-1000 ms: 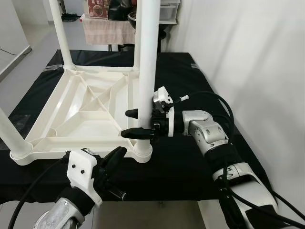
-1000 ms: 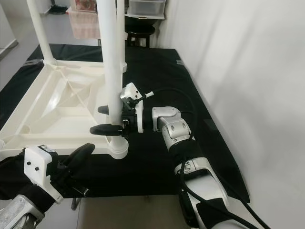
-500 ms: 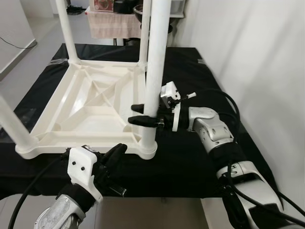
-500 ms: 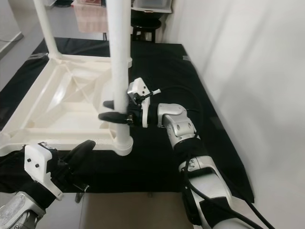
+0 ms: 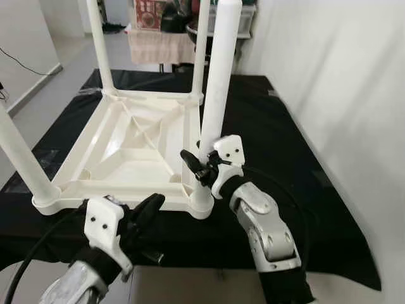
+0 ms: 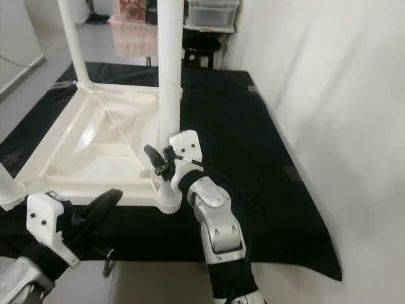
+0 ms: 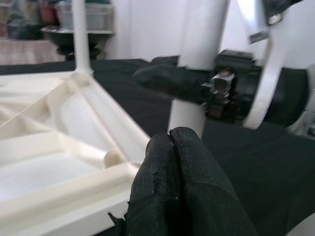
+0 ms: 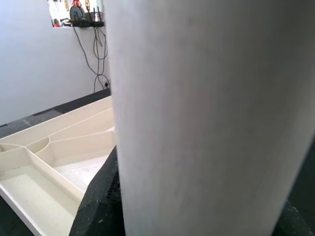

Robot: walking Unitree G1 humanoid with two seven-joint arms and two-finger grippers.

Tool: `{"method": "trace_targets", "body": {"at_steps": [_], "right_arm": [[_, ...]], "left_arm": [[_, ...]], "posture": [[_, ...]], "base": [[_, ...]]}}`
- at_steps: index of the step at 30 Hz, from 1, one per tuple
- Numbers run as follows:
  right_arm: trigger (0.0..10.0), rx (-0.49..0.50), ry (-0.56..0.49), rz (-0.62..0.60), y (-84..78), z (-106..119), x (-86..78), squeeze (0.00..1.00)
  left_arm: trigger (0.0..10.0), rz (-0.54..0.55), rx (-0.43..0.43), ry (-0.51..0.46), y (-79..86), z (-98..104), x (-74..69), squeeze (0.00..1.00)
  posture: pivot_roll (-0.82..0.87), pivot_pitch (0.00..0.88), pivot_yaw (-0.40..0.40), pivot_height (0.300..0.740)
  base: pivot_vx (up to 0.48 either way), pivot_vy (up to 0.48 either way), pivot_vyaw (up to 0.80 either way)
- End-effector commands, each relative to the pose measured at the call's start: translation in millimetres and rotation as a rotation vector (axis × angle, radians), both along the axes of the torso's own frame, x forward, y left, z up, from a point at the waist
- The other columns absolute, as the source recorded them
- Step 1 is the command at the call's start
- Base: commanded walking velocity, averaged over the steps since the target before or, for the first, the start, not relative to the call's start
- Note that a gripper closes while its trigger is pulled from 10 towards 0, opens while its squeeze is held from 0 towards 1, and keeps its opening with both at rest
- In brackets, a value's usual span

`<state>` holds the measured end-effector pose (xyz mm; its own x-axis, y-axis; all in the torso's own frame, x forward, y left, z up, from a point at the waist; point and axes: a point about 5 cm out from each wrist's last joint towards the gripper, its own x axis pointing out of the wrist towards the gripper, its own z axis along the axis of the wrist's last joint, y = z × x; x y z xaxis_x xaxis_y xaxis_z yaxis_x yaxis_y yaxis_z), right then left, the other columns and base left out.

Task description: Building children table

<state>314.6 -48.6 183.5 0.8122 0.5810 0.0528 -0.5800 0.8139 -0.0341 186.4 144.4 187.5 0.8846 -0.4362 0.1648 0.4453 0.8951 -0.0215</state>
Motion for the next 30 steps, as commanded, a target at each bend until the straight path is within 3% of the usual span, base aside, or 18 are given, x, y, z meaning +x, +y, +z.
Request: {"method": "trace_targets", "body": {"at_steps": [1,5,6,10,13,14,15,18,19,24,26,27,30], "right_arm": [[10.0,-0.076,0.133,-0.041,-1.8,-32.6,4.2,0.0],[10.0,-0.045,0.154,0.044,1.7,-28.1,6.3,0.0],[10.0,-0.025,0.152,0.098,2.9,-23.6,8.9,1.0],[10.0,0.048,0.126,0.216,1.6,-3.7,16.1,1.0],[10.0,0.047,0.105,0.272,-0.5,1.0,19.1,1.0],[10.0,0.024,0.088,0.346,-3.0,5.0,21.7,1.0],[10.0,-0.022,0.058,0.422,-5.9,9.0,25.9,0.51],[10.0,-0.057,0.038,0.466,-8.2,11.4,28.6,0.51],[10.0,-0.1,0.034,0.519,-10.7,13.4,34.4,0.0],[10.0,-0.147,0.045,0.592,-13.0,15.9,41.5,0.0],[10.0,-0.161,0.074,0.676,-11.9,19.6,46.1,0.0],[0.0,-0.156,0.082,0.7,-11.0,22.6,48.4,0.0],[0.0,-0.135,0.096,0.723,-11.5,26.5,52.0,0.0]], "left_arm": [[10.0,-0.007,0.006,0.018,-0.6,-3.8,-0.8,0.0],[10.0,-0.003,0.007,0.017,-1.6,-4.2,-1.1,0.0],[10.0,-0.003,0.007,0.017,-1.7,-4.2,-1.0,0.0],[10.0,-0.004,0.006,0.017,-2.1,-4.1,-0.6,0.0],[10.0,-0.004,0.006,0.016,-2.4,-4.0,-0.6,0.0],[10.0,-0.003,0.005,0.015,-2.5,-3.9,-0.5,0.0],[10.0,-0.002,0.006,0.014,-2.6,-3.8,-0.6,0.0],[10.0,-0.001,0.006,0.013,-2.7,-3.7,-0.7,0.0],[10.0,-0.001,0.006,0.013,-2.9,-3.5,-1.1,0.0],[10.0,0.0,0.006,0.012,-3.2,-3.0,-2.0,0.0],[10.0,0.0,0.005,0.014,-3.8,-2.6,-4.0,0.0],[10.0,0.0,0.005,0.016,-4.0,-2.4,-5.0,0.0],[10.0,0.0,0.004,0.018,-4.4,-2.1,-6.2,0.0]], "posture": [[0.07,0.073,-0.078,0.74],[0.07,0.069,-0.084,0.74],[0.07,0.067,-0.085,0.74],[0.07,0.067,-0.088,0.74],[0.07,0.066,-0.09,0.74],[0.08,0.066,-0.092,0.74],[0.08,0.067,-0.094,0.74],[0.08,0.067,-0.094,0.74],[0.09,0.071,-0.097,0.74],[0.09,0.076,-0.097,0.74],[0.1,0.085,-0.097,0.74],[0.1,0.088,-0.098,0.74],[0.1,0.093,-0.096,0.74]], "base": [[0.0,0.0,0.0],[0.0,0.0,0.0],[0.0,0.0,0.0],[0.0,0.0,0.0],[0.0,0.0,0.0],[0.0,0.0,0.0],[0.0,0.0,0.0],[0.0,0.0,0.0],[0.0,0.0,0.0],[0.0,0.0,0.0],[0.0,0.0,0.0],[0.0,0.0,0.0],[0.0,0.0,0.0]]}}
